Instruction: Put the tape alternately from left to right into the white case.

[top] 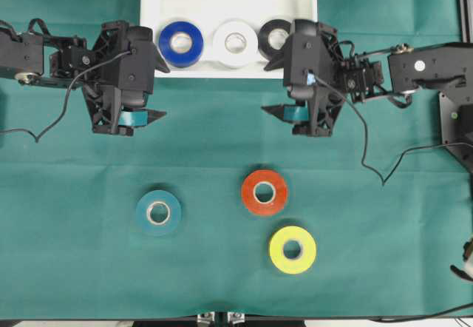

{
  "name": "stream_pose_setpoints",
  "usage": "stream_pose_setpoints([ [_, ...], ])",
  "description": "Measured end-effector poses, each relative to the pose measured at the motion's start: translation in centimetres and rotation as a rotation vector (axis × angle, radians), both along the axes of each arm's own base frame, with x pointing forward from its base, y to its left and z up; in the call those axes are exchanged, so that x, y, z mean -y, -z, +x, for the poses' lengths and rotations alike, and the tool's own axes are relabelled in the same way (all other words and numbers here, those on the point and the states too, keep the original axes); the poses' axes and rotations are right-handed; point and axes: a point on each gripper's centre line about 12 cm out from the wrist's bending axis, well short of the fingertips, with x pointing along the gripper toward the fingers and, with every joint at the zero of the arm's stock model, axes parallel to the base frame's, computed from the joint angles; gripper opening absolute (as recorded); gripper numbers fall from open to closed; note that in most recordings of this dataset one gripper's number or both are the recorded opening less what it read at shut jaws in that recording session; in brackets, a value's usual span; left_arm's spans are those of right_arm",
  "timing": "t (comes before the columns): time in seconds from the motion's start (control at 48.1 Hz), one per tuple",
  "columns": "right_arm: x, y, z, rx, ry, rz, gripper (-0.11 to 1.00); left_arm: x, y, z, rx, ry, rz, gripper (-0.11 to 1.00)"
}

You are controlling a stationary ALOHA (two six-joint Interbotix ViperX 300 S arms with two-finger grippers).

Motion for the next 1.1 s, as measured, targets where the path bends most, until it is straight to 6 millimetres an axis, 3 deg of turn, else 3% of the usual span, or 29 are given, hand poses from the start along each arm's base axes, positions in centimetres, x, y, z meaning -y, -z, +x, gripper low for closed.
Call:
stream_pose_setpoints([
  [0.312,-0.5,0.1,-0.1,-0.004,-0.013,0.0,0.86,0.3,0.0,0.0,0.0,0.009,0.0,0.56],
  [0.52,-0.4,0.8,-0.7,-0.041,-0.007,-0.006,0.86,1.8,-0.2,0.4,0.008,0.054,-0.001,0.56],
  [0.707,-0.3,1.1,-0.9,-0.055,-0.001,-0.007,0.85,3.3,0.0,2.0,0.017,0.098,0.0,0.56],
  [1.102,-0.3,1.1,-1.0,-0.057,-0.003,-0.007,0.85,6.8,1.2,7.8,0.016,0.145,-0.034,0.56],
])
